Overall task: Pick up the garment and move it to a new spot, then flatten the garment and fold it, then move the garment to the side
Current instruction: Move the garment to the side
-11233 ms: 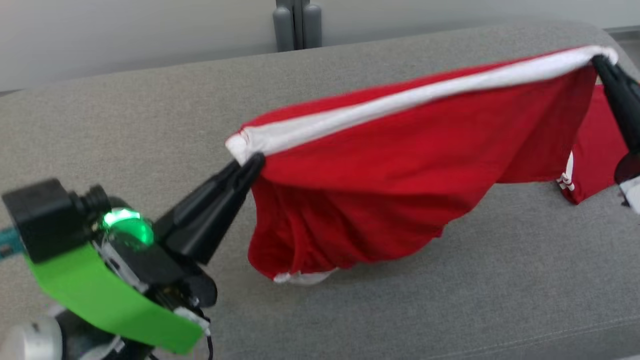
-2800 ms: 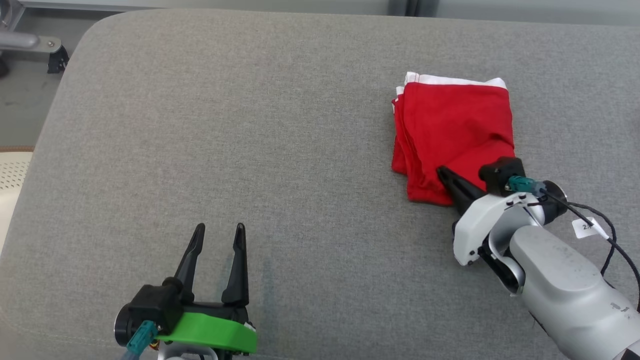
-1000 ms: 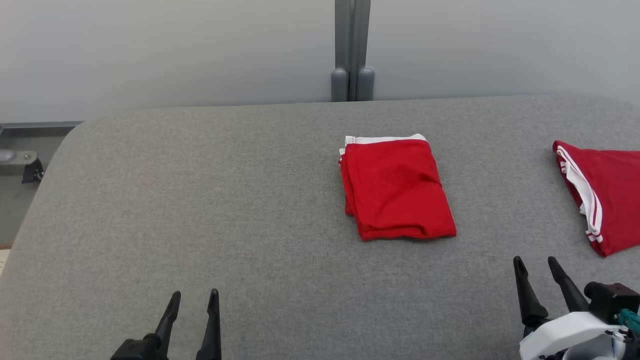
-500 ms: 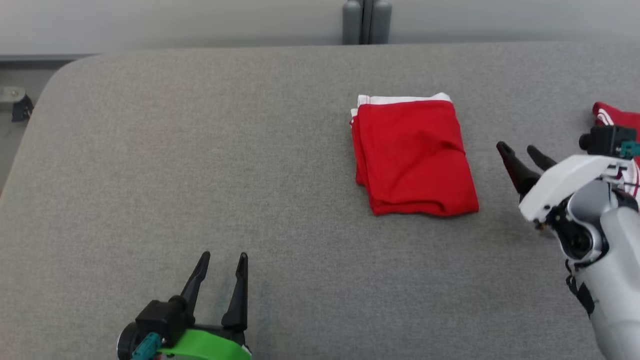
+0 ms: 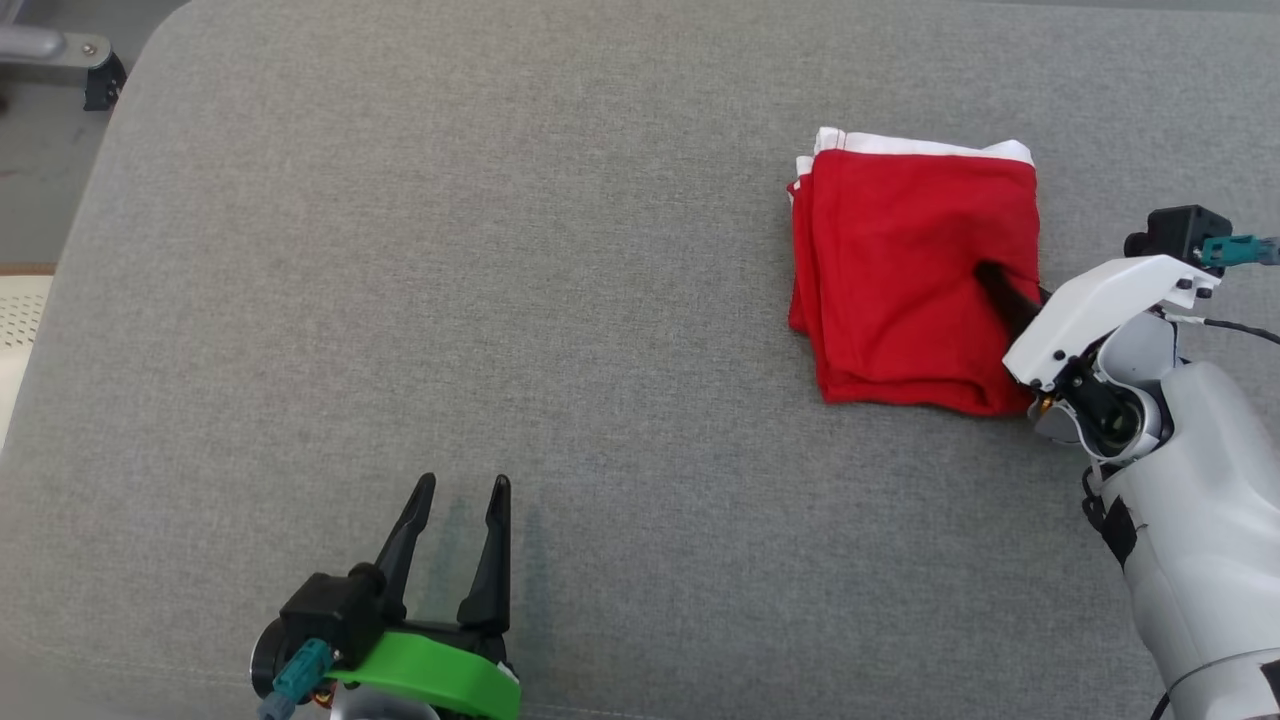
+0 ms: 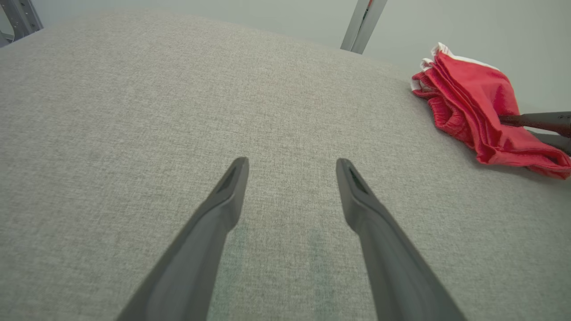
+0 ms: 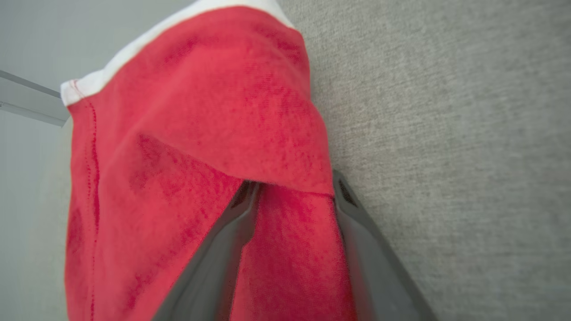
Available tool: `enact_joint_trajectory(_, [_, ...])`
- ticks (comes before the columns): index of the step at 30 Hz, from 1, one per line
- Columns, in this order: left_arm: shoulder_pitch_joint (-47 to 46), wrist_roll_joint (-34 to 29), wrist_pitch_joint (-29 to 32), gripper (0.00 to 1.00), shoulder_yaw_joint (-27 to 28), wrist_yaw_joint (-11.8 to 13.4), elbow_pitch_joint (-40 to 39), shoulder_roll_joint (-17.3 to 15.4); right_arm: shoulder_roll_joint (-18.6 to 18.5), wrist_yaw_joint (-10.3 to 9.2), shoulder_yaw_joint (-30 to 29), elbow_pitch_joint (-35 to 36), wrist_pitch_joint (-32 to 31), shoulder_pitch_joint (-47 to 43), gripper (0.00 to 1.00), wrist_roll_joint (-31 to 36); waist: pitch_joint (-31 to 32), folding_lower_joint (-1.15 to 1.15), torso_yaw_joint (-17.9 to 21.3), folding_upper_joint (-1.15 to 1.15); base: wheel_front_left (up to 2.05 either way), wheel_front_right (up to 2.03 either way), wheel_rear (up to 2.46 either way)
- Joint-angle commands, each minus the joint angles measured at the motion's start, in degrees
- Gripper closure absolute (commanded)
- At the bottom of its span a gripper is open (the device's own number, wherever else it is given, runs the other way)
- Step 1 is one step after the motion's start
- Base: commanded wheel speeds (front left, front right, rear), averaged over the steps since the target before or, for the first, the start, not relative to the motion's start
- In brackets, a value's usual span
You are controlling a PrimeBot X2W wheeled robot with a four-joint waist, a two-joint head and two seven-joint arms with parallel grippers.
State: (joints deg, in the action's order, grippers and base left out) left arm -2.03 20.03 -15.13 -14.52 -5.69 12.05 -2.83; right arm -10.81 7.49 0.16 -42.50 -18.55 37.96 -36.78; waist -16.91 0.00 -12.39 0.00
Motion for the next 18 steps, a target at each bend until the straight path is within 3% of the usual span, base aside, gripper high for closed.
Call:
enact_joint_trajectory(1, [-1.01,-0.17,0.01,0.0,0.2,0.21,-0.28,-0.15,0.51,-0.01,-0.05,-0.47,0.3,-0.35,1.0,-1.16,-0.13,0.0,1.01,0.0,0.0,0.0,0.0])
enact_joint_trajectory(8, [-0.4,-1.43,0.01,0.0,1.81,0.29,-0.45,-0.16,-3.09,-0.04,1.92,3.62,-0.17,-0.05,1.0,-3.78,0.06,0.0,8.64,0.0,0.0,0.0,0.0])
enact_joint_trajectory(13, [-1.51,-2.56,0.01,0.0,2.64,-0.32,-0.83,-0.17,-8.43,-0.03,2.8,9.93,-4.15,-0.08,1.0,-5.05,-1.11,0.0,14.71,0.0,0.0,0.0,0.0])
enact_joint_trajectory(18, [-2.76,-3.8,0.01,0.0,2.74,-0.88,-1.06,-0.17,-15.34,-0.03,1.36,17.07,-10.24,-1.39,1.0,-5.37,-3.19,0.0,17.82,0.0,0.0,0.0,0.0])
